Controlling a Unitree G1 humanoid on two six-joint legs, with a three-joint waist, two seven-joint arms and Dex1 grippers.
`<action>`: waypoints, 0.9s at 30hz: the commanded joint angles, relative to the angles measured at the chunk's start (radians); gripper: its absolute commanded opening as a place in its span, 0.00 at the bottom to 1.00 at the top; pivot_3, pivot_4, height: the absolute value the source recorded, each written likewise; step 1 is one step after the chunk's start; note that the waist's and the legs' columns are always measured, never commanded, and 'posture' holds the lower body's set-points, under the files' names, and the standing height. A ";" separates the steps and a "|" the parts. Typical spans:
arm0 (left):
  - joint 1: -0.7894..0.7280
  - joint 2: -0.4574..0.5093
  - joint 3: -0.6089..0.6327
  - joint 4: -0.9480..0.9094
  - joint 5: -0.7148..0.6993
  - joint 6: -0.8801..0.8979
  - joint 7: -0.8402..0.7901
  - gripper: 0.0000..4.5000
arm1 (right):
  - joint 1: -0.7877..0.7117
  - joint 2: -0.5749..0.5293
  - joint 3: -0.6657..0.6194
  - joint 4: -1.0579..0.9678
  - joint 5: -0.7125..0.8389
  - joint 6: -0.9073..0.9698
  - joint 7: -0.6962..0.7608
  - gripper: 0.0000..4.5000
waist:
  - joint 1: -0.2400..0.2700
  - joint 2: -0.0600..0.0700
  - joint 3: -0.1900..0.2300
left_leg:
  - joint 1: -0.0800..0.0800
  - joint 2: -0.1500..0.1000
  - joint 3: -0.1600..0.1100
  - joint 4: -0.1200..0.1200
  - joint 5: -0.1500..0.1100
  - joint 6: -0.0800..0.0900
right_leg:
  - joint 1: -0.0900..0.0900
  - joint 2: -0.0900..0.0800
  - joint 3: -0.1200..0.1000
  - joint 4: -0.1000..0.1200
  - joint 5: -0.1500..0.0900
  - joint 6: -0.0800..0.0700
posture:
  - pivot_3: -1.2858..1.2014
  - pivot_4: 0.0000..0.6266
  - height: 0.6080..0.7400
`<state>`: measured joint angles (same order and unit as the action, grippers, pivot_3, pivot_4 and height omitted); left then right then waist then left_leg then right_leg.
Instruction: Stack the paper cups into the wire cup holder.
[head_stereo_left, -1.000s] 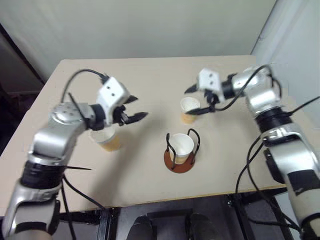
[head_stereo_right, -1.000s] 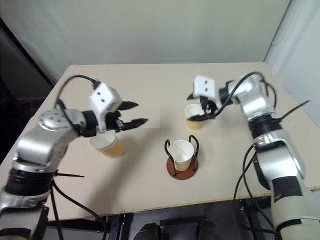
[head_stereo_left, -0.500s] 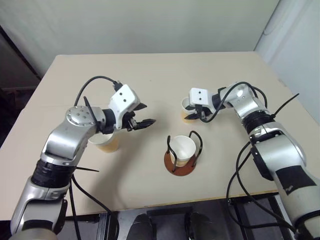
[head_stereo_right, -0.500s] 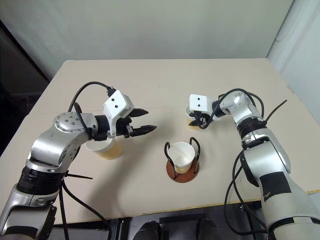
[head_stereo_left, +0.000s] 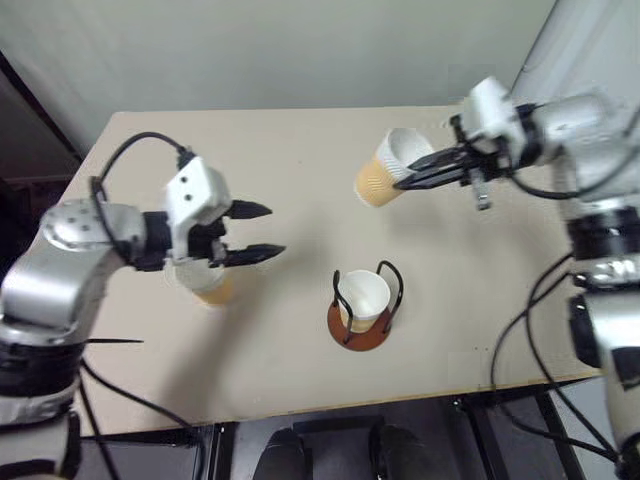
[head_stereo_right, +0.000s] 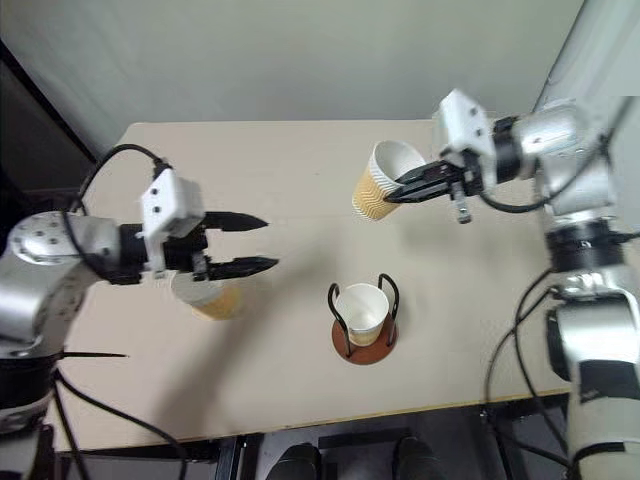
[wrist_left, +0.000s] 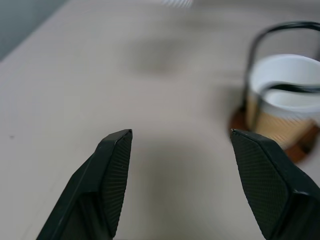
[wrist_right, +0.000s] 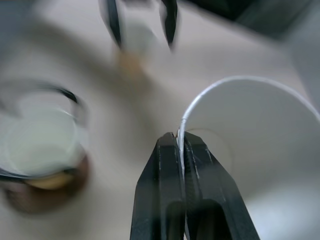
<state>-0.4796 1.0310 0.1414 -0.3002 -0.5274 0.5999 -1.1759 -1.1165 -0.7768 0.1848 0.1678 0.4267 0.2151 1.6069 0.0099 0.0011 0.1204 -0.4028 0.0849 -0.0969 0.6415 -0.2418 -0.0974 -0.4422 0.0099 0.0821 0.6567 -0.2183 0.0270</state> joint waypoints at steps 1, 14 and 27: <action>0.025 0.050 0.031 -0.027 -0.022 -0.037 -0.079 0.75 | 0.057 -0.045 0.032 -0.225 0.129 0.099 0.008 0.01 | -0.002 0.000 0.000 | 0.003 0.000 0.000 0.000 -0.001 0.000 | 0.002 0.001 0.001 0.000 0.000 0.000 | 0.52 0.24 1.00; 0.021 0.066 -0.011 -0.046 0.001 -0.037 -0.070 0.75 | 0.118 -0.004 0.121 -0.245 -0.036 0.026 0.008 0.01 | -0.009 0.000 0.000 | 0.015 0.000 0.001 0.003 -0.005 0.031 | 0.005 0.003 0.006 0.005 0.003 -0.013 | 0.52 0.24 1.00; 0.040 0.091 0.020 -0.043 0.035 -0.019 0.002 0.75 | 0.119 0.032 0.162 -0.211 -0.091 -0.023 0.008 0.36 | -0.009 0.000 0.000 | 0.015 0.001 0.001 0.001 -0.005 0.037 | 0.004 0.005 0.004 0.005 0.000 -0.016 | 0.52 0.24 1.00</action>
<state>-0.4206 1.1038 0.1280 -0.3442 -0.5092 0.5917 -1.1900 -0.9871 -0.7452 0.3575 -0.0367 0.3318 0.2022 1.6098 0.0013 0.0010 0.1205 -0.3883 0.0859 -0.0963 0.6426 -0.2466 -0.0601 -0.4377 0.0149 0.0859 0.6617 -0.2180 0.0107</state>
